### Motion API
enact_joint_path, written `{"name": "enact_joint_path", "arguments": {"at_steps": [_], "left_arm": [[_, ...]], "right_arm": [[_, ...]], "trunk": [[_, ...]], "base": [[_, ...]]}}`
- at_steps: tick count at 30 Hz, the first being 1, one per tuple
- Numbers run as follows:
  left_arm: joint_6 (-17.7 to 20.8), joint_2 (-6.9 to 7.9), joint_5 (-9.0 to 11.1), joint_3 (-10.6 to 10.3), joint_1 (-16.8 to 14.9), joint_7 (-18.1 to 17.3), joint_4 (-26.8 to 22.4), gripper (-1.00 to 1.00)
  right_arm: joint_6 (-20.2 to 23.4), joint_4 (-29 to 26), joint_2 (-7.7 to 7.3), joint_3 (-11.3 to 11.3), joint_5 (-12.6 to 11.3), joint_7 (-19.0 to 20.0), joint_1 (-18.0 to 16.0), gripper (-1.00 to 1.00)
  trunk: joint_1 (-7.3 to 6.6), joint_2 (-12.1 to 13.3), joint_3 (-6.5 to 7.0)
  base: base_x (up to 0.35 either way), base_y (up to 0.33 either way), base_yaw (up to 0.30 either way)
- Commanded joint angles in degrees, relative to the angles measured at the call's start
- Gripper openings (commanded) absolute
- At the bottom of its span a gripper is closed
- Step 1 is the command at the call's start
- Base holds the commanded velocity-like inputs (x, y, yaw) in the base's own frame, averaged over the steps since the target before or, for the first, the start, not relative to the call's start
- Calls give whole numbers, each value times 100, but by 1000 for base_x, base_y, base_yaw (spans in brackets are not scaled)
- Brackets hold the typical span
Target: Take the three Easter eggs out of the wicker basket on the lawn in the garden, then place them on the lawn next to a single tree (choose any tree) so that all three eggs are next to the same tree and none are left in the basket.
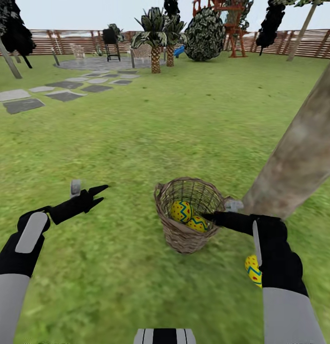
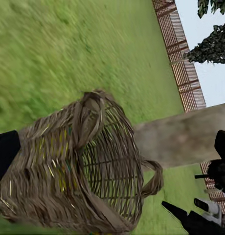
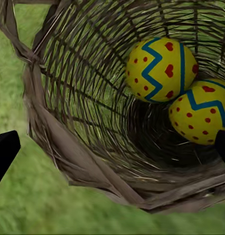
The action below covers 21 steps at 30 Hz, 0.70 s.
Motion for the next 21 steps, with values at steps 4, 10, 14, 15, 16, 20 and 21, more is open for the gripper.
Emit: {"name": "enact_joint_path", "arguments": {"at_steps": [4,10,14,15,16,20,21], "left_arm": [[31,32,-15,9,-2,-22,58,100],[31,35,-13,4,2,-22,68,100],[33,36,-10,-7,-2,-22,68,100],[33,34,-9,-11,-1,-22,68,100],[32,32,-6,-15,-3,-22,68,100],[32,31,-5,-25,-4,-22,68,100],[31,30,-4,-26,-3,-22,68,100]], "right_arm": [[10,-8,63,21,53,-258,-20,100],[14,-5,73,28,68,-369,-60,100],[11,3,74,30,90,-679,-66,100],[9,2,74,33,92,-790,-66,100],[8,3,74,34,93,-898,-67,100],[7,3,69,32,98,-1162,-67,100],[7,4,68,34,103,-1183,-67,100]], "trunk": [[-3,0,18],[-3,0,18],[-3,0,18],[-3,0,18],[-3,0,18],[-3,0,18],[-3,0,18]], "base": [[0,0,262],[14,0,247],[235,0,56],[307,0,16],[318,0,10],[331,0,3],[335,0,1]]}}
